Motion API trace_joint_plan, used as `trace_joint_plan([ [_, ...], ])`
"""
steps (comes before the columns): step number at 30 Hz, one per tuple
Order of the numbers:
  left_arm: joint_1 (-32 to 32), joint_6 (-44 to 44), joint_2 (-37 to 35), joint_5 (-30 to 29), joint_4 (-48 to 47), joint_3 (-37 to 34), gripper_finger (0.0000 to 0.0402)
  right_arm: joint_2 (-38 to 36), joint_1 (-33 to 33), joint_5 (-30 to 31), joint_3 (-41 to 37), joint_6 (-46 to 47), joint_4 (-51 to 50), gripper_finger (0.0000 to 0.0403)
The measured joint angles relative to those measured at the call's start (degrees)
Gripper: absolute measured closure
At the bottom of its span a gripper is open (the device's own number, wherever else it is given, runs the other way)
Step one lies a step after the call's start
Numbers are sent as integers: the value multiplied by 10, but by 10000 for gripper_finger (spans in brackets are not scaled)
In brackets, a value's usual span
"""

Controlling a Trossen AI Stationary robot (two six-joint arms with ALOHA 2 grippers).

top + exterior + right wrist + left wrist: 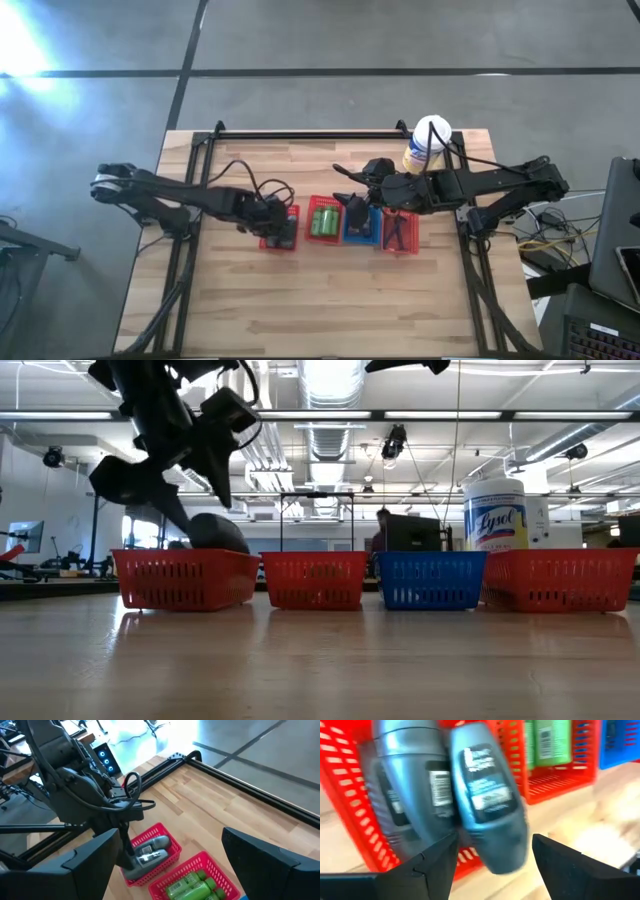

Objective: Pick & Place Travel size toiletries
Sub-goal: Put the gray deodorant into the left orange basket, then return to Home Position

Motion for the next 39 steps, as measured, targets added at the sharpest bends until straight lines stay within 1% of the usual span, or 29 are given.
trace_joint_plan([
  [4, -2, 14, -1, 1, -24, 28, 139, -2, 0, 0, 0, -3, -1, 53],
  [9, -5, 56, -10, -1, -96, 71, 138, -9, 1, -7, 0, -3, -27, 42],
  [12, -18, 93, -23, -19, -113, 103, 138, -22, 3, -33, -1, -6, -51, 40],
  [17, -59, 196, -56, -111, -101, 152, 140, -65, 5, -110, -12, -23, -63, 47],
  [19, -80, 233, -73, -149, -81, 156, 140, -91, 5, -138, -27, -37, -63, 54],
  [21, -102, 260, -91, -201, -56, 149, 140, -122, 7, -149, -56, -45, -64, 62],
  [23, -126, 299, -113, -243, -18, 127, 140, -157, 8, -152, -94, -43, -63, 70],
  [25, -144, 326, -137, -275, 24, 91, 140, -194, 8, -152, -140, -33, -54, 78],
  [28, -151, 326, -180, -314, 68, 13, 140, -253, 8, -136, -216, -15, -39, 90],
  [32, -145, 273, -243, -327, 64, -88, 140, -318, 8, -63, -296, 16, -57, 106],
  [33, -145, 239, -261, -321, 63, -110, 140, -333, 7, -49, -311, 24, -58, 109],
  [34, -145, 184, -280, -310, 68, -129, 140, -348, 7, -39, -323, 28, -58, 112],
  [35, -146, 157, -296, -313, 87, -150, 140, -363, 7, -36, -334, 32, -59, 116],
  [36, -148, 168, -308, -330, 123, -169, 140, -377, 7, -35, -343, 46, -59, 119],
  [38, -149, 251, -334, -365, 232, -212, 140, -403, 8, -36, -358, 71, -58, 125],
  [39, -142, 287, -350, -377, 287, -238, 140, -413, 8, -35, -364, 69, -58, 128],
])
